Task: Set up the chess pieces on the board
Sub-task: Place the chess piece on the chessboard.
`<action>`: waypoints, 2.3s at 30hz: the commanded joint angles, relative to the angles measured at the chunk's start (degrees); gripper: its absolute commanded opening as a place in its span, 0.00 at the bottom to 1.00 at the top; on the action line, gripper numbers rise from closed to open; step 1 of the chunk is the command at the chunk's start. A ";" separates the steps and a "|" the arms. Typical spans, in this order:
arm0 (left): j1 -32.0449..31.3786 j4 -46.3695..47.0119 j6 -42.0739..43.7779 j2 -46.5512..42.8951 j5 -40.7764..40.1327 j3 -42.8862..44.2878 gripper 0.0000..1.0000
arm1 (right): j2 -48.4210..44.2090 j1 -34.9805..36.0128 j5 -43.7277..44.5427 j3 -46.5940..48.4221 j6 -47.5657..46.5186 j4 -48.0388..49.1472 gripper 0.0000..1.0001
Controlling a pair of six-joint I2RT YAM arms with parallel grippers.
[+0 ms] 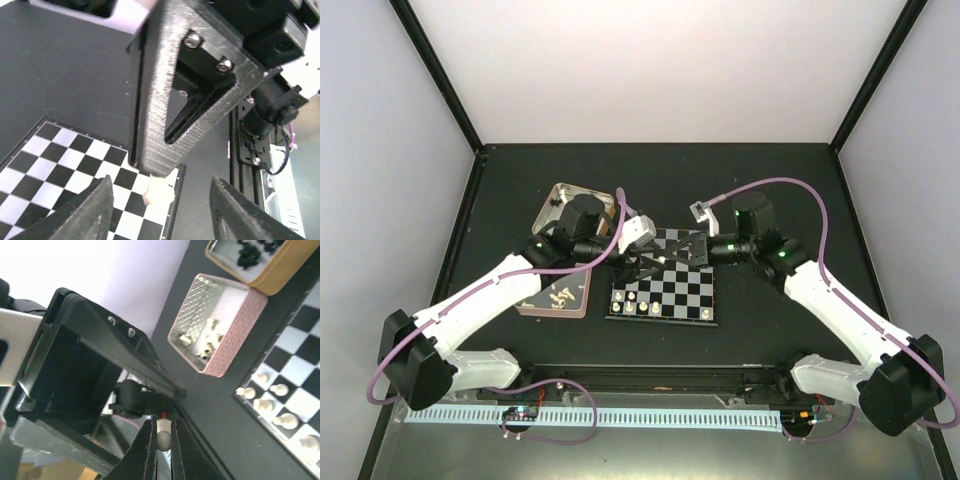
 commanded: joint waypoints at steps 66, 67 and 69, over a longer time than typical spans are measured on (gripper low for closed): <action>8.82 3.55 -37.82 -22.45 -50.67 -15.88 0.99 | 32.41 26.74 45.56 9.33 -23.77 -11.68 0.05; 8.81 3.50 -37.83 -22.45 -50.63 -15.90 0.99 | 32.27 26.74 46.08 9.28 -23.55 -11.68 0.05; 8.90 3.54 -37.83 -22.37 -50.57 -16.00 0.99 | 32.14 26.72 47.46 9.30 -23.15 -11.68 0.06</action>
